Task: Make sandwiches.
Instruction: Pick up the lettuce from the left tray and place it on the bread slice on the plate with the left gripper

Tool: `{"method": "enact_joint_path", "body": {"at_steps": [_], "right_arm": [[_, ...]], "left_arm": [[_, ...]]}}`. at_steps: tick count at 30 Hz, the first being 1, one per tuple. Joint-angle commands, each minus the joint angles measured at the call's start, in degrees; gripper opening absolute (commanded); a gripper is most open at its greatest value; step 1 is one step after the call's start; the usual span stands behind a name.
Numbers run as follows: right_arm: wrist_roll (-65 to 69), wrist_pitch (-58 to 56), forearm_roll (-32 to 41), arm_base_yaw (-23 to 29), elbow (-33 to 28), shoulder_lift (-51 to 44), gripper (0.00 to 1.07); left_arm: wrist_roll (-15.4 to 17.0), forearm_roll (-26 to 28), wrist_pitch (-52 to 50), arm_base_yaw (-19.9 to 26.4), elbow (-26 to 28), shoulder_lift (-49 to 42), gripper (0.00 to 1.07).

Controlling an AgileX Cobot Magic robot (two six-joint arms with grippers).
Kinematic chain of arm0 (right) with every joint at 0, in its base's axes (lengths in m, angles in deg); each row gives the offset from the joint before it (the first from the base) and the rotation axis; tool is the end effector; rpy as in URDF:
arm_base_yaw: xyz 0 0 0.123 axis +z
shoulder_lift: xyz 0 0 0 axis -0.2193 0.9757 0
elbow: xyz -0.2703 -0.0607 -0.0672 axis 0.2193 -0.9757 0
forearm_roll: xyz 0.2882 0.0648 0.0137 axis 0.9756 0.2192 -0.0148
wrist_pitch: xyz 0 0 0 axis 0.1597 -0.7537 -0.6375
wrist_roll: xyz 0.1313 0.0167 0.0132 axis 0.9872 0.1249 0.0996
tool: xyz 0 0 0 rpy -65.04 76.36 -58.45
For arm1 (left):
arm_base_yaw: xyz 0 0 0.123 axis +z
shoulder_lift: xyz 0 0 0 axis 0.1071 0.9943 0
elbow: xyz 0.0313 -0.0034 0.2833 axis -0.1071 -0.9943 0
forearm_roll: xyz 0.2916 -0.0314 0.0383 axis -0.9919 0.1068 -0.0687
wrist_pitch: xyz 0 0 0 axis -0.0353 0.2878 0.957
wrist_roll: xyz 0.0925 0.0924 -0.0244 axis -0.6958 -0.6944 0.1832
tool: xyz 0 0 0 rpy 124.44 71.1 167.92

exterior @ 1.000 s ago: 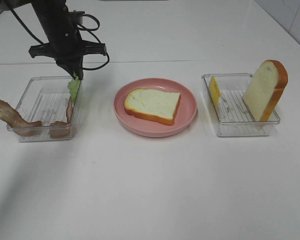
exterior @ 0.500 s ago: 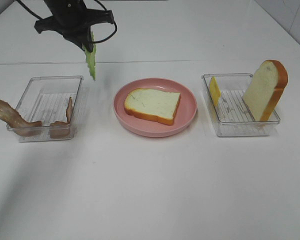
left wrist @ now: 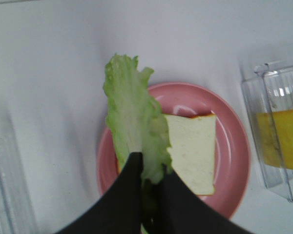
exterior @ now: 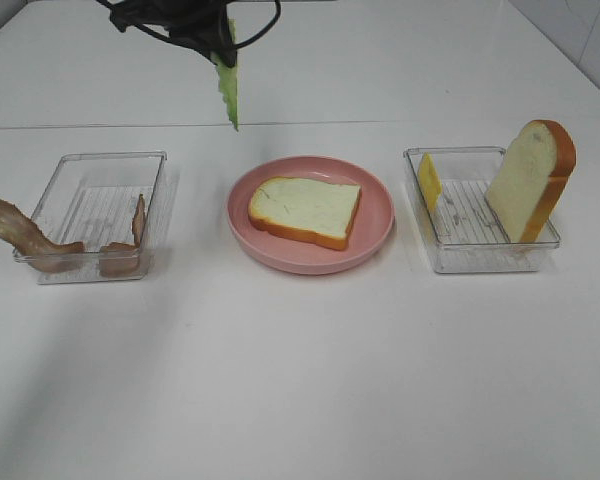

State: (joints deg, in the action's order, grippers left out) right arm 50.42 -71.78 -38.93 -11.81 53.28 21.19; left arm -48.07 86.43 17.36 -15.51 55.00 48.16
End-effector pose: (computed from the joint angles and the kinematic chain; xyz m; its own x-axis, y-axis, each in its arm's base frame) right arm 0.0731 0.0026 0.2584 -0.5292 -0.0345 -0.8478 -0.0380 0.9991 -0.0169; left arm 0.5340 -0.2420 0.2500 -0.8979 0.0428 -0.4382 0.2024 0.9239 -0.3246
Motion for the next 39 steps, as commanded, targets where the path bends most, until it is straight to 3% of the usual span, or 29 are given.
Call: {"method": "enact_joint_path", "body": {"at_steps": [1, 9, 12, 15, 27, 35, 39], "right_arm": [[0.11, 0.11, 0.29, -0.23, -0.06, -1.95, 0.99], [0.11, 0.11, 0.29, -0.23, -0.06, -1.95, 0.99], [0.11, 0.11, 0.29, -0.23, -0.06, -1.95, 0.99], [0.11, 0.11, 0.29, -0.23, -0.06, -1.95, 0.99], [0.11, 0.11, 0.29, -0.23, -0.06, -1.95, 0.99], [0.11, 0.11, 0.29, -0.23, -0.06, -1.95, 0.99], [0.11, 0.11, 0.29, -0.23, -0.06, -1.95, 0.99]], "left_arm": [[-1.26, 3.44, 3.61, -2.06, 0.23, 1.55, 0.0], [-6.36, 12.78, 1.26, -5.5, 0.23, 4.58, 0.0], [-8.88, 20.05, 1.03, -5.9, 0.23, 6.47, 0.0], [-9.63, 23.43, 1.09, -5.84, 0.23, 8.25, 0.0], [-10.54, 25.21, 1.66, -3.32, 0.23, 14.15, 0.0], [-10.43, 23.89, 2.52, -0.92, 0.29, 15.36, 0.0], [-11.92, 22.52, 0.57, -1.09, 0.29, 15.58, 0.0]]}}
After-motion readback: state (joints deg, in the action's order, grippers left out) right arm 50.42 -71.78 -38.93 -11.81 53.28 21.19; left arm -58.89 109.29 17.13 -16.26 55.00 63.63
